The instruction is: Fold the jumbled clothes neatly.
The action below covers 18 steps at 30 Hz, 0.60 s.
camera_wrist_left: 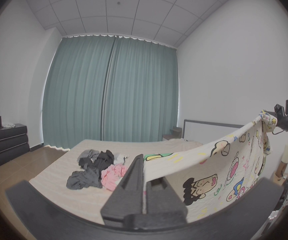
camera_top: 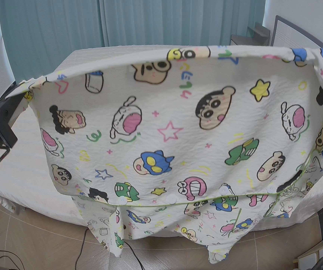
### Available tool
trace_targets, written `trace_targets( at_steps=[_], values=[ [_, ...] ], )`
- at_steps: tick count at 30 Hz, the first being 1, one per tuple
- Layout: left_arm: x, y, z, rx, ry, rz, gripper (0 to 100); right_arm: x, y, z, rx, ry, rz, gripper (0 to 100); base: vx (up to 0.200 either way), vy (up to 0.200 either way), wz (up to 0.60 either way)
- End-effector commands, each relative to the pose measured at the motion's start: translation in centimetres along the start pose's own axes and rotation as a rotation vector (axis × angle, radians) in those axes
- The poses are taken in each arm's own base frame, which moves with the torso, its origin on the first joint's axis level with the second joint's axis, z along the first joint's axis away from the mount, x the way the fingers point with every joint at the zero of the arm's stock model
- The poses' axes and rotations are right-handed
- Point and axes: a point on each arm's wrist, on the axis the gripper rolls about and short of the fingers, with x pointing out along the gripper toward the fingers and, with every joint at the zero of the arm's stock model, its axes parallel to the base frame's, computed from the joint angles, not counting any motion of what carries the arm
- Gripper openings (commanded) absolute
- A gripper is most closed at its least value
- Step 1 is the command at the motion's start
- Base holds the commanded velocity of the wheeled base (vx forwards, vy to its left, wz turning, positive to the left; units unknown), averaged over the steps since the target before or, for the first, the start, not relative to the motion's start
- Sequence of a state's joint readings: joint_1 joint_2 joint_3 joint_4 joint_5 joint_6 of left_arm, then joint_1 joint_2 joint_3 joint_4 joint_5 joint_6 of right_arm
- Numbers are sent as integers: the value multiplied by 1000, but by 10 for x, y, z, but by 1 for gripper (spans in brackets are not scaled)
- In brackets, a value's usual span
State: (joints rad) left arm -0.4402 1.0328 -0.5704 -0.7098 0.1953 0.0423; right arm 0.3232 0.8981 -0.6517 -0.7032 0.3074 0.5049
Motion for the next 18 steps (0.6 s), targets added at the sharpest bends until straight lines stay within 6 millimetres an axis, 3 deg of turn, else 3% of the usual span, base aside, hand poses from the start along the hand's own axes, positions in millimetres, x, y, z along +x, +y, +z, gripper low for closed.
trace_targets(
  at_steps=[1, 6, 18],
  values=[
    [-5, 0, -24, 15, 85, -1, 0, -4, -8, -16, 19, 55, -30, 0, 0, 0, 0],
    [-7, 0, -43, 16, 155, -4, 0, -4, -17, -32, 41, 114, -63, 0, 0, 0, 0],
    [22, -6, -75, -5, 307, 3, 0, 0, -46, -54, 50, 189, -220, 0, 0, 0, 0]
  ],
)
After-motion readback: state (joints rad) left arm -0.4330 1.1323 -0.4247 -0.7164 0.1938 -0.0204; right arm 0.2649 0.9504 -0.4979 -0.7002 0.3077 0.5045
